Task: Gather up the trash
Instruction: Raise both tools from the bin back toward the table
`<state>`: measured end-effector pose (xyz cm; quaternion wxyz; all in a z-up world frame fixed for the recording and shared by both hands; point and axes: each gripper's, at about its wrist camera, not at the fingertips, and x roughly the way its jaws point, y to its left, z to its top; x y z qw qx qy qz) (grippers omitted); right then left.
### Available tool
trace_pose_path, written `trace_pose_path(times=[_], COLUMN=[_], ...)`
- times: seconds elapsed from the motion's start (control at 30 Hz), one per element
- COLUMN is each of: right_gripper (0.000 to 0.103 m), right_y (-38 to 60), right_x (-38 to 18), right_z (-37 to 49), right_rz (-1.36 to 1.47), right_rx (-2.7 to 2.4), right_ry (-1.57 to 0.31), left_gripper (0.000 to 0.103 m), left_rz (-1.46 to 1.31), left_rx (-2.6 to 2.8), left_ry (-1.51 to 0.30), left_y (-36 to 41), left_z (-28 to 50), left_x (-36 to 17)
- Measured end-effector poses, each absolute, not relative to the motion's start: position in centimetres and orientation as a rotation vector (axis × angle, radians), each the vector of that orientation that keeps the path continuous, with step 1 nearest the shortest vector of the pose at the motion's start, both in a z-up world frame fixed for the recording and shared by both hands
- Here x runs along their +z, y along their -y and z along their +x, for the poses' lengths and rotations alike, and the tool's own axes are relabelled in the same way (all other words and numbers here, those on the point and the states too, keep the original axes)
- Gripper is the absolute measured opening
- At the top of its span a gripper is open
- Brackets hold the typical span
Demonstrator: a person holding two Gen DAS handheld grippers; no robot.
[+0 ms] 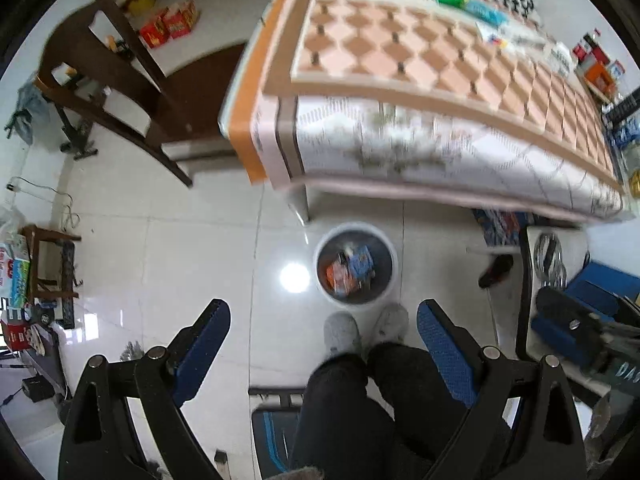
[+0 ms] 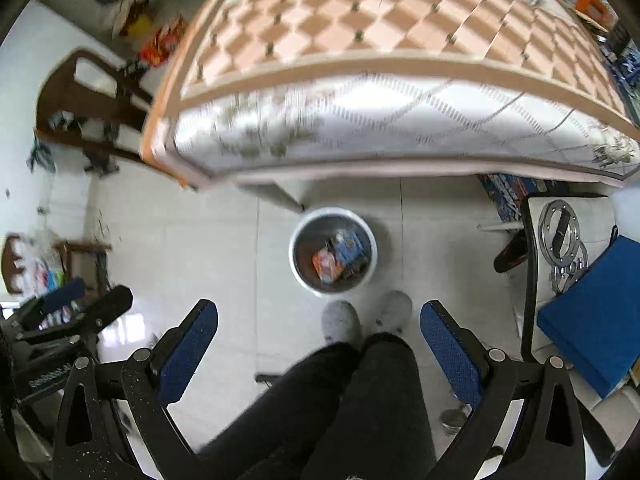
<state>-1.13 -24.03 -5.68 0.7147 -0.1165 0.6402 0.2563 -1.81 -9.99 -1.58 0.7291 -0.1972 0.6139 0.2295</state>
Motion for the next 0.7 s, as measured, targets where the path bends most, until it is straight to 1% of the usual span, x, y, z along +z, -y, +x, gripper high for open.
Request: trace_pose_path(times=[0.17,0.37,0.53,0.6,0.7], right_gripper=[0.102,0.102,0.102,0.102,0.102], right_y=[24.8,26.8,29.4,30.0,31.3], right_x=[-2.5,-0.8,-0.8,-1.1,-1.6], right_z=[4.3,14.4,26.9,32.9,41.4], right_rz=[-0.074,0.036,0.144,0.174,0.203], right_rx=[0.497,0.382,0.266,0.230,0.178], right_ry=[-1.389,-1.347,-1.333,-1.337,-1.338], left_gripper=[0.095,0.095,0.095,0.095,0.095], left_rz=[-0.382,-0.330,-0.365,-0.322,-0.186], left_rx=[0.549,0.552,0.511,0.478,0.418], left_ry=[-1.269,-1.238,-1.249,-1.268,-1.311], left_y=[8.4,7.2,8.1,9.2,11.1], left_z=[3.2,13.9,26.7,32.3,41.3], left_x=[0.5,1.0,-0.1,-0.9,-2.9])
